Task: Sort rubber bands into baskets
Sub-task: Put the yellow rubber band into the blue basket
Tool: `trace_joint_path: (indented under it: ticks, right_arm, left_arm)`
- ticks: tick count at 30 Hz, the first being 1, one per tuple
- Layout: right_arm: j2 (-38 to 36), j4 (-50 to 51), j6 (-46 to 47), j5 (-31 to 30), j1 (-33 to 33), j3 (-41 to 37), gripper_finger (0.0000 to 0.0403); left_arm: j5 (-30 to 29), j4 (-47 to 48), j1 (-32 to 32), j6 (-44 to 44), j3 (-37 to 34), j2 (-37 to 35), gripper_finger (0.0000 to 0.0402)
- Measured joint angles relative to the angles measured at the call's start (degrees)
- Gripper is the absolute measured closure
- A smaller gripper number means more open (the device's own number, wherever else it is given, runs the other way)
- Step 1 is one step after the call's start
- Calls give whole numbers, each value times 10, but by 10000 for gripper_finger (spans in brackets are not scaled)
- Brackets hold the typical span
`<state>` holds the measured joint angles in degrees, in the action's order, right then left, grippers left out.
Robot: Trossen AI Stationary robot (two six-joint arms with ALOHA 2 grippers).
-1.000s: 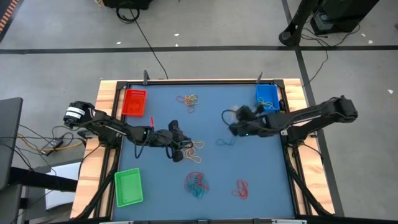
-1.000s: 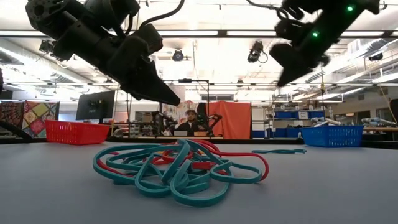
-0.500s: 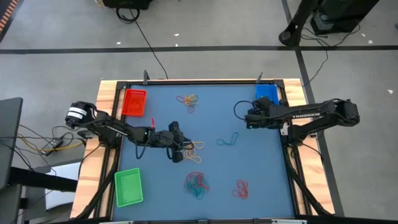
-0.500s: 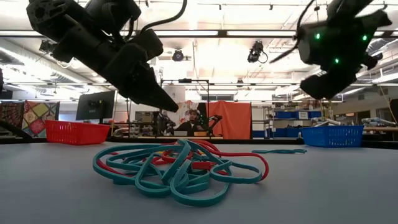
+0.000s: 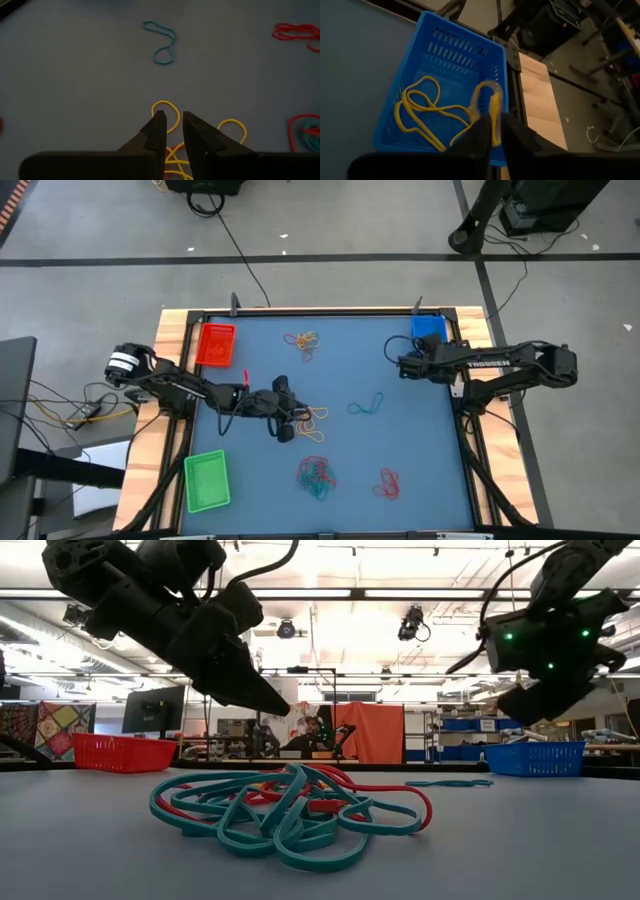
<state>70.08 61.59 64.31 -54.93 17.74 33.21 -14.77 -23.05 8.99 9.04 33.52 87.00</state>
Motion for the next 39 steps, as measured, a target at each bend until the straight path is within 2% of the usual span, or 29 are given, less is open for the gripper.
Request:
trace_joint_path:
  ticks: [7,10,13,18,27,34,39]
  right_arm:
    - [0,-37,-45,14,24,0,295]
    - [0,-45,-77,26,29,9,279]
    - [-4,-68,-116,40,3,21,272]
    - [-23,-168,-158,53,-80,37,275]
    - [-26,-348,-192,183,-192,40,297]
    - [-26,-405,-181,190,-251,40,310]
    - [-26,-417,-180,190,-275,40,310]
  left_arm:
    - [-71,3,-7,0,0,0,335]
    - [-78,2,-8,0,0,0,335]
    - [-77,3,-7,-12,0,0,335]
    - [-70,13,-3,-15,0,0,335]
    - [-30,-33,-4,5,0,38,335]
    - [-26,-67,-20,6,2,95,326]
    - [-21,-67,-43,15,19,122,280]
